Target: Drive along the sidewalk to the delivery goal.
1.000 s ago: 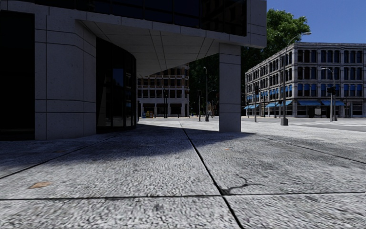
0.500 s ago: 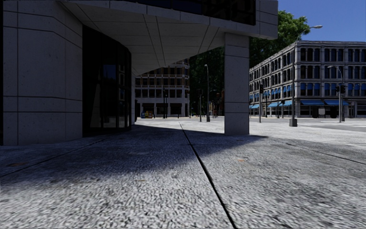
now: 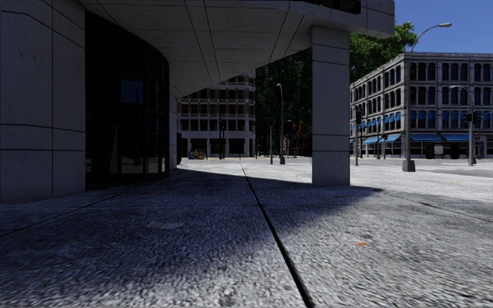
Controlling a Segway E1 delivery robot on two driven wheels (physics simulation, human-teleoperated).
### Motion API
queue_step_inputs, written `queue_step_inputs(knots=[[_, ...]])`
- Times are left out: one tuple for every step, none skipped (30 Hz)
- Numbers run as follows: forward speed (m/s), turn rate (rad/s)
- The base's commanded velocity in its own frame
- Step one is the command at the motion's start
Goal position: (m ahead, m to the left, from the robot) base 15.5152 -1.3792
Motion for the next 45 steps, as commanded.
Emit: queue_step_inputs(knots=[[2.0,0.0],[2.0,0.0],[2.0,0.0],[2.0,0.0],[2.0,0.0],[2.0,0.0],[2.0,0.0],[2.0,0.0],[2.0,0.0],[2.0,0.0],[2.0,0.0],[2.0,0.0],[2.0,0.0],[2.0,0.0],[2.0,0.0],[2.0,0.0],[2.0,0.0],[2.0,0.0],[2.0,0.0],[2.0,0.0],[2.0,0.0],[2.0,0.0],[2.0,0.0],[2.0,0.0],[2.0,0.0],[2.0,0.0],[2.0,0.0],[2.0,0.0],[2.0,0.0],[2.0,0.0],[2.0,0.0],[2.0,0.0],[2.0,0.0],[2.0,0.0],[2.0,0.0],[2.0,0.0],[2.0,0.0],[2.0,0.0],[2.0,0.0],[2.0,0.0],[2.0,0.0],[2.0,0.0],[2.0,0.0],[2.0,0.0],[2.0,0.0]])
